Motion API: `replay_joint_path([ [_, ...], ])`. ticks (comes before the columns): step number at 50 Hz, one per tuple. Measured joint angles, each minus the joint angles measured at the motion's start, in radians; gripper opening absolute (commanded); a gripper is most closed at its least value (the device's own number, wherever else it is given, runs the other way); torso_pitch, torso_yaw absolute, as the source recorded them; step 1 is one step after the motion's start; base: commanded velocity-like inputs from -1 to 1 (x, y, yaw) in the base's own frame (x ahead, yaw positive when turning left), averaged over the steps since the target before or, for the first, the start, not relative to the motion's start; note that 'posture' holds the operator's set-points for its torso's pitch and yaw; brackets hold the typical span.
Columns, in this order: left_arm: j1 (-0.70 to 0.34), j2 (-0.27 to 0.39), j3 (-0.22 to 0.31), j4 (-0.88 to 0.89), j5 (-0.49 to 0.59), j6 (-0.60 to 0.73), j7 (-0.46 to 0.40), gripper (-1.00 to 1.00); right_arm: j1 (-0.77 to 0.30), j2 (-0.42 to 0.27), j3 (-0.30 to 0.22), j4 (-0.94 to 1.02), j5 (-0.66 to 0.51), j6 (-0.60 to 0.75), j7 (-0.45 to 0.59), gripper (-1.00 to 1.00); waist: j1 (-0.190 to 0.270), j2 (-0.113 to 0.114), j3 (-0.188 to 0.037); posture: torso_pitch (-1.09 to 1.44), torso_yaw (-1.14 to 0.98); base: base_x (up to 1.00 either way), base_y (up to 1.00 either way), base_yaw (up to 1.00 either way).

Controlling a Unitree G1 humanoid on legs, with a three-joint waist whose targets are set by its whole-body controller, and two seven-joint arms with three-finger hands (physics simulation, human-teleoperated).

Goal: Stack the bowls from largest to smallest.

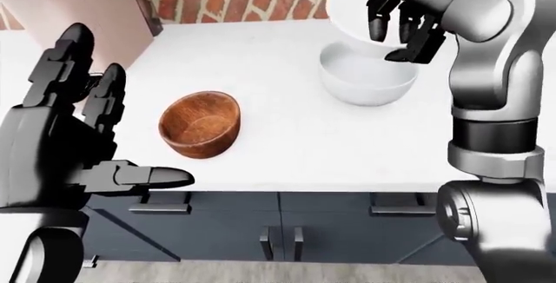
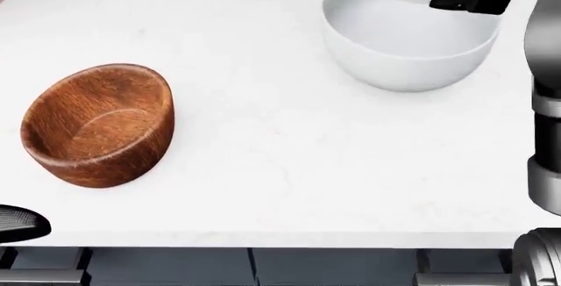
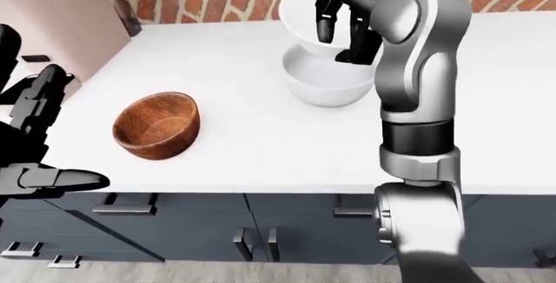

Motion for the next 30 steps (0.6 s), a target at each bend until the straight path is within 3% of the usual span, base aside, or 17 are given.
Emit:
replay_joint_path([
  [8,0.007,0.015,0.015,-0.001,-0.032,-0.005,0.016,1.0,0.017,-0.001,0.007,-0.014,-0.038,-0.037,0.064,-1.0,0.0,0.003,0.004,0.0,0.0,0.0,0.0,0.0],
  [30,0.022,0.02,0.01,0.007,-0.036,-0.027,0.018,1.0,0.054,0.015,0.005,0.06,-0.1,-0.095,0.04,-1.0,0.001,0.004,-0.001,0.0,0.0,0.0,0.0,0.0],
])
